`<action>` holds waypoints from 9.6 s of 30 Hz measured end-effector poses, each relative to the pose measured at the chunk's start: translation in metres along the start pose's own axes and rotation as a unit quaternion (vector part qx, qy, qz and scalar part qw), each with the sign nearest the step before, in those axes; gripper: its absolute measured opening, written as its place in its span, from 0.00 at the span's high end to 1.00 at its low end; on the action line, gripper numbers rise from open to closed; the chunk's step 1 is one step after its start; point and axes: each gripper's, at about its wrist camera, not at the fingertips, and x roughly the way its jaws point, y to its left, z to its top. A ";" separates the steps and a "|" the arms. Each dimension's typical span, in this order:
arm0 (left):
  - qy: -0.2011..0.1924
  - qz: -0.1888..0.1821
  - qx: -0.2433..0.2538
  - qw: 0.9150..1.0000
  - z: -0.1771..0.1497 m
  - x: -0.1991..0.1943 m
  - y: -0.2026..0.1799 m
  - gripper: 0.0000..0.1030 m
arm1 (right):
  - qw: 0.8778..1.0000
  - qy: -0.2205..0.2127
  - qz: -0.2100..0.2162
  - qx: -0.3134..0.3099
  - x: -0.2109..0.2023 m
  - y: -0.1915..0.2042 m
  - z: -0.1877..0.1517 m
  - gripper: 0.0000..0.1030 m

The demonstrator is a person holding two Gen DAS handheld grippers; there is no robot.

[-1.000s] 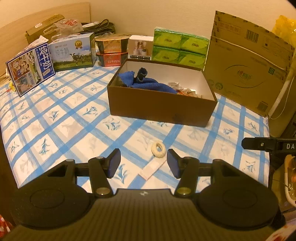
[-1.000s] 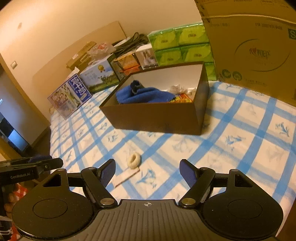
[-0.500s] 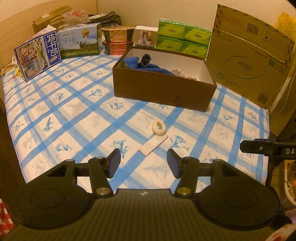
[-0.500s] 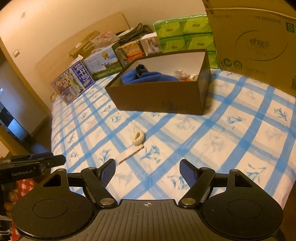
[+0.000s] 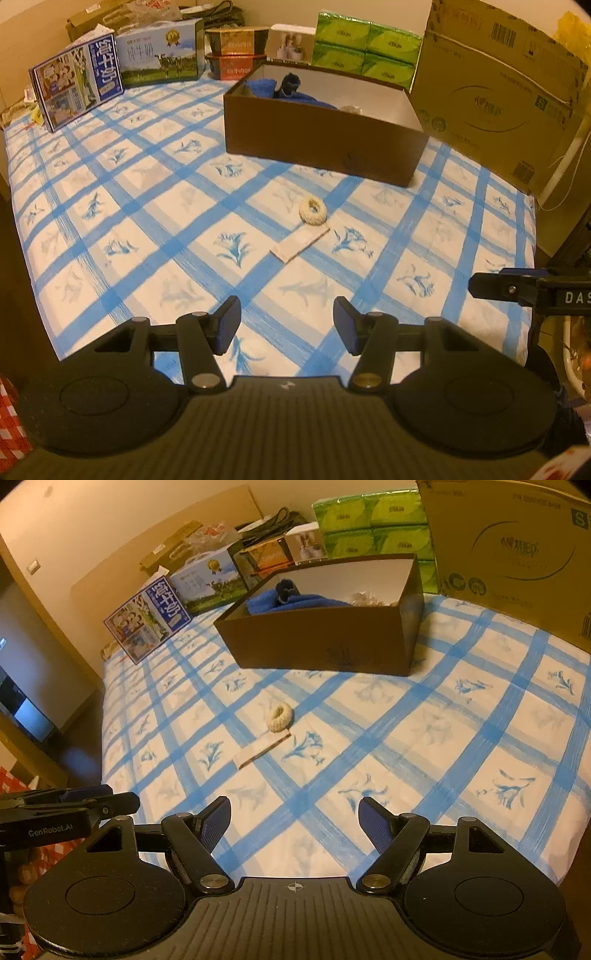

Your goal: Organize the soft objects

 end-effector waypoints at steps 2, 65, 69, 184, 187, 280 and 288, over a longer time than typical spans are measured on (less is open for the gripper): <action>0.005 -0.002 0.000 1.000 -0.003 0.002 -0.002 0.49 | 1.000 0.003 -0.004 -0.004 0.001 0.001 -0.003 0.26; 0.014 -0.071 0.153 0.986 0.048 0.188 -0.002 0.49 | 0.997 0.039 -0.060 0.019 0.115 -0.048 0.025 0.26; 0.023 -0.073 0.153 0.985 0.056 0.202 -0.001 0.50 | 0.997 0.040 -0.063 0.024 0.117 -0.052 0.025 0.26; -0.083 0.011 0.070 0.994 0.089 0.040 -0.027 0.74 | 0.991 -0.064 -0.010 -0.121 0.011 -0.014 0.067 0.80; -0.091 0.011 0.082 0.992 0.110 0.045 -0.030 0.74 | 0.989 -0.079 -0.012 -0.125 0.009 -0.016 0.087 0.80; -0.092 0.034 0.053 0.994 0.087 -0.020 -0.038 0.35 | 0.988 -0.132 -0.031 -0.072 -0.027 -0.002 0.075 0.26; -0.082 0.037 0.016 0.996 0.027 -0.066 -0.040 0.35 | 0.992 -0.109 -0.029 -0.055 -0.066 0.014 0.025 0.26</action>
